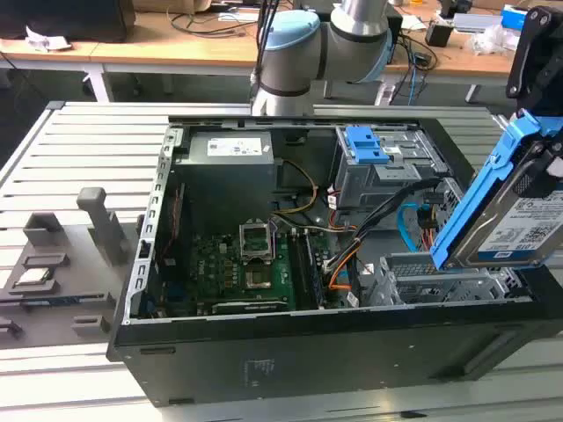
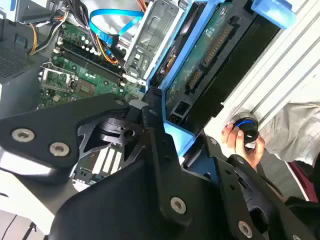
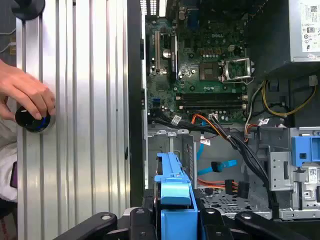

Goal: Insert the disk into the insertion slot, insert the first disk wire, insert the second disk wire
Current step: 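Insert the disk into the insertion slot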

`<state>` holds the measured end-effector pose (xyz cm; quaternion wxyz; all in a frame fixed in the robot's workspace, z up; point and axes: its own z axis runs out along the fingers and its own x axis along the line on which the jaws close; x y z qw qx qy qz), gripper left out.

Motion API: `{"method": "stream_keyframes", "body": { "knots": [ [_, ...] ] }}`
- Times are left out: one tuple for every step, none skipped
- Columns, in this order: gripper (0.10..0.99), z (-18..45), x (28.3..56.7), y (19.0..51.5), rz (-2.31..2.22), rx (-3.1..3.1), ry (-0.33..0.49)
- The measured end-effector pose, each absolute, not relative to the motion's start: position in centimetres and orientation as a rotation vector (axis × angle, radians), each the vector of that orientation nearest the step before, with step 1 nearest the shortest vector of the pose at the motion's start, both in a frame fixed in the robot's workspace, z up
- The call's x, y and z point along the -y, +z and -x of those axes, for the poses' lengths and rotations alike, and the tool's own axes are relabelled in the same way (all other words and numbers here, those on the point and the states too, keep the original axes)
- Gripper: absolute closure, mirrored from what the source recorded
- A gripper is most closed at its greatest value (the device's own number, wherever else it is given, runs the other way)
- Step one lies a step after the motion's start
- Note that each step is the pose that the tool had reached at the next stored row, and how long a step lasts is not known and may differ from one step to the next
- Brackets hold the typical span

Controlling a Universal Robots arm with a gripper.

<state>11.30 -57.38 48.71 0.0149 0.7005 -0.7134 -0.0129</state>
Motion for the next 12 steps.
{"method": "stream_keyframes", "body": {
  "knots": [
    [0.718, -10.7, 57.4, 48.6, -2.18, 2.22, -0.04],
    [0.718, -10.3, 57.3, 48.3, -2.18, 2.22, -0.04],
    [0.718, -10.1, 57.1, 48.1, -2.18, 2.22, -0.04],
    [0.718, -10.0, 57.0, 47.9, -2.18, 2.22, -0.04],
    [0.718, -9.9, 56.7, 47.6, -2.18, 2.22, -0.04],
    [0.718, -9.7, 56.2, 47.3, -2.179, 2.221, -0.04],
    [0.718, -9.6, 55.7, 46.8, -2.176, 2.224, -0.04],
    [0.718, -9.6, 55.5, 46.5, -2.171, 2.228, -0.04],
    [0.718, -9.5, 55.3, 46.0, -2.167, 2.232, -0.04],
    [0.718, -9.4, 55.2, 45.8, -2.165, 2.234, -0.04],
    [0.718, -9.4, 55.1, 45.7, -2.162, 2.237, -0.04],
    [0.718, -9.4, 54.9, 45.3, -2.154, 2.245, -0.04]
  ]
}}
